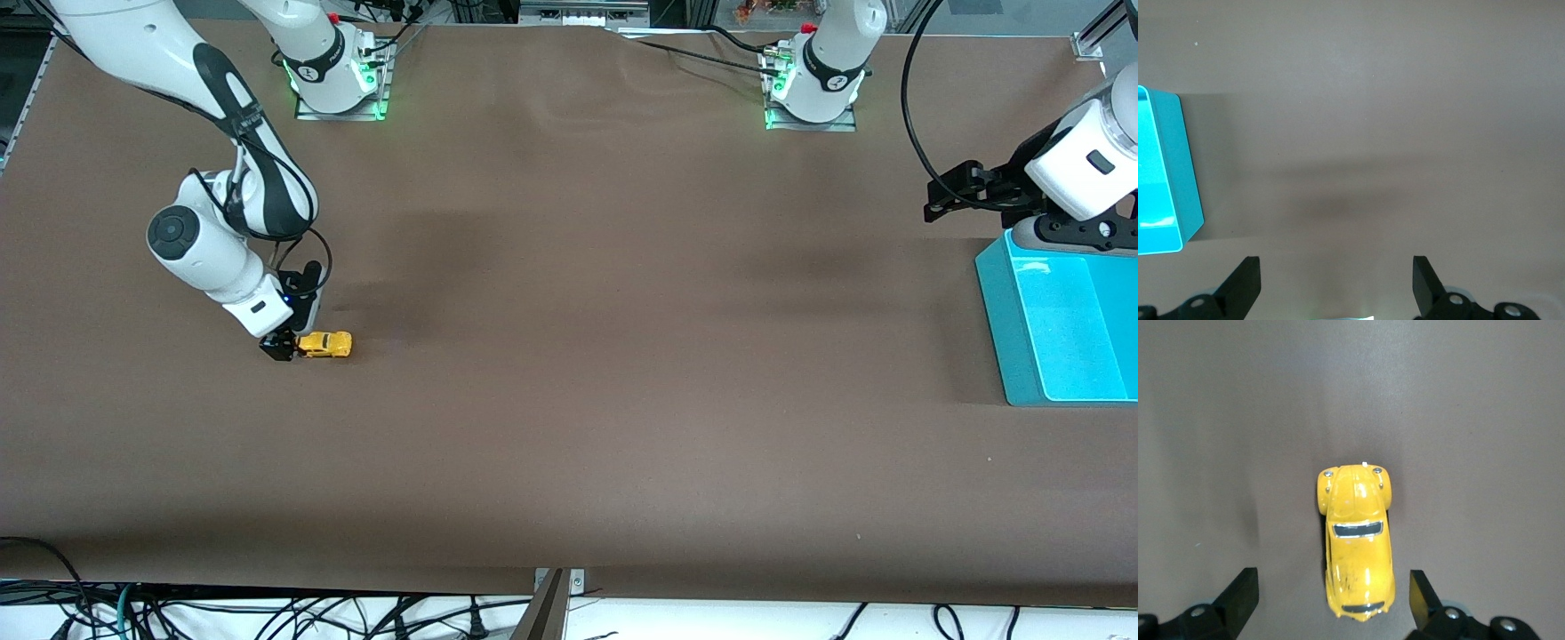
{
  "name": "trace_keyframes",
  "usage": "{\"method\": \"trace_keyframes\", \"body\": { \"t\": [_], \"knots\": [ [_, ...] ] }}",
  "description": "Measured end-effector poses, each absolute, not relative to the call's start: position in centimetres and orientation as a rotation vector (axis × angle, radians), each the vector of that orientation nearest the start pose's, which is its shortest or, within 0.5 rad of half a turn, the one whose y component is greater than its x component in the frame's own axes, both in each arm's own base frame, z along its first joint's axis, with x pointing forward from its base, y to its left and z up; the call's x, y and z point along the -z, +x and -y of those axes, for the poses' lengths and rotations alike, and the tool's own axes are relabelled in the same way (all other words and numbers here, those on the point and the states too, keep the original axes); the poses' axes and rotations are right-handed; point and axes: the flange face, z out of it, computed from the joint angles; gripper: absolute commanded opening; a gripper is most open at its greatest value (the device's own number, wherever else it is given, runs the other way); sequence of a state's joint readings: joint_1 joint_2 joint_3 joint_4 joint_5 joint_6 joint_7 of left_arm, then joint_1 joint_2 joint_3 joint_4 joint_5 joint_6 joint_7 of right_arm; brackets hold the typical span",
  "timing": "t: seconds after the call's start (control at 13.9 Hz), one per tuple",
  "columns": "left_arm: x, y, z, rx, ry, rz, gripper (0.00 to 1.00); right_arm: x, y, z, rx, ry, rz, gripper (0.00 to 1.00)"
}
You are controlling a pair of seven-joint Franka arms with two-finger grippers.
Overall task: Wind and store yellow beetle car
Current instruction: 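Reach the right gripper down over the yellow beetle car, then lower the right gripper and close it on the yellow car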
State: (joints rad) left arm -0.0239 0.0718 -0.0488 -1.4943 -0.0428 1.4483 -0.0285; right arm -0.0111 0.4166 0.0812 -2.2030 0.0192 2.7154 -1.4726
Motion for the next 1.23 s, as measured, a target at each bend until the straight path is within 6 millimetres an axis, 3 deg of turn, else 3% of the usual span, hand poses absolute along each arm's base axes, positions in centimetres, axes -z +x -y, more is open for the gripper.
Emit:
{"method": "trace_keyframes", "body": {
  "t": [0.14,0.22,0.79,1.01,1.23],
  "knots": [
    [-61.0,56.2,4.5,-0.191,-3.175,-0.075,1.0,-19.5,56.7,-4.0,0.172,-2.298,2.187,0.98],
    [-61.0,56.2,4.5,-0.191,-3.175,-0.076,1.0,-19.6,57.0,-4.0,0.177,-2.3,2.189,0.9],
    [-61.0,56.2,4.5,-0.191,-3.175,-0.076,1.0,-20.1,57.4,-4.8,0.198,-2.286,2.203,0.02],
    [-61.0,56.1,4.6,-0.191,-3.175,-0.077,1.0,-20.4,57.3,-6.4,0.204,-2.25,2.222,0.0],
    [-61.0,56.1,4.6,-0.191,-3.175,-0.078,1.0,-22.3,56.8,-11.0,0.206,-2.135,2.279,0.0]
  ]
}}
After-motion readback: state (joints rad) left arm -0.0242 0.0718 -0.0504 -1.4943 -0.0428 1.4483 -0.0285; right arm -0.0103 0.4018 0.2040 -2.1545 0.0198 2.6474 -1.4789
